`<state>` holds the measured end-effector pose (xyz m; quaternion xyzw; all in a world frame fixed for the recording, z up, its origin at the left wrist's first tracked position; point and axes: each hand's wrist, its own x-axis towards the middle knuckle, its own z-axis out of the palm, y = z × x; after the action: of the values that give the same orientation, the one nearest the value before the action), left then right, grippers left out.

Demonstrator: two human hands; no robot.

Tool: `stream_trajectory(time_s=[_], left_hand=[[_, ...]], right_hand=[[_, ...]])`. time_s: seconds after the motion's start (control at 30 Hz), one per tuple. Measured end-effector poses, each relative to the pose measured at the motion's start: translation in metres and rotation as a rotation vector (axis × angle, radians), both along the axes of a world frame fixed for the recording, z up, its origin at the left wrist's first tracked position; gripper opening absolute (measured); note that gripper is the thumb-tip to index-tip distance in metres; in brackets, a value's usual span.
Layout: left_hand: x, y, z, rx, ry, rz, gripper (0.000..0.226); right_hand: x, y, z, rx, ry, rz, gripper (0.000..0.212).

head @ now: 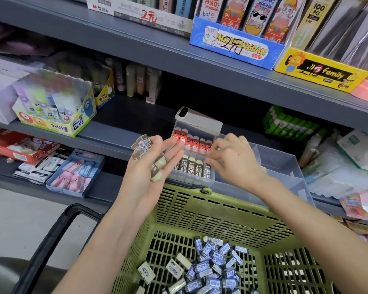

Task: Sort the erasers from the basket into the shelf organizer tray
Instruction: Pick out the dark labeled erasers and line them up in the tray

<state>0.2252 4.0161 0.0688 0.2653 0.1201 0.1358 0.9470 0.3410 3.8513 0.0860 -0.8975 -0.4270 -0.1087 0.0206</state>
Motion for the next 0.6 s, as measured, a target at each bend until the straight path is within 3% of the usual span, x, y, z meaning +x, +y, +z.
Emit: stream_trajectory(time_s=[0.13, 0.2, 0.3, 0.37, 0.47, 0.6], left_hand=[[0.0, 0.0, 0.004, -0.21, -0.009, -0.088, 0.045], [-0.001, 0.0, 0.005, -0.246, -0.013, -0.134, 0.047], [-0.002, -0.001, 0.005, -0.251, -0.039, -0.18, 0.046], [-0.002, -0.002, 0.004, -0.232, -0.039, -0.185, 0.045], [-0.003, -0.002, 0.003, -0.184, -0.031, -0.195, 0.041], [-0.004, -0.001, 0.004, -0.108, -0.056, -0.203, 0.036]], right_hand=[[-0.003, 0.008, 0.008, -0.099, -0.144, 0.009, 0.023], [-0.013, 0.015, 0.015, 0.146, -0.1, -0.028, 0.016], [-0.037, 0.029, 0.029, 0.523, 0.191, 0.006, 0.016], [-0.052, 0.039, 0.032, 0.473, 0.33, -0.022, 0.02], [-0.062, 0.049, 0.029, 0.262, 0.388, -0.117, 0.022], [-0.061, 0.053, 0.026, 0.476, 0.708, -0.141, 0.009]])
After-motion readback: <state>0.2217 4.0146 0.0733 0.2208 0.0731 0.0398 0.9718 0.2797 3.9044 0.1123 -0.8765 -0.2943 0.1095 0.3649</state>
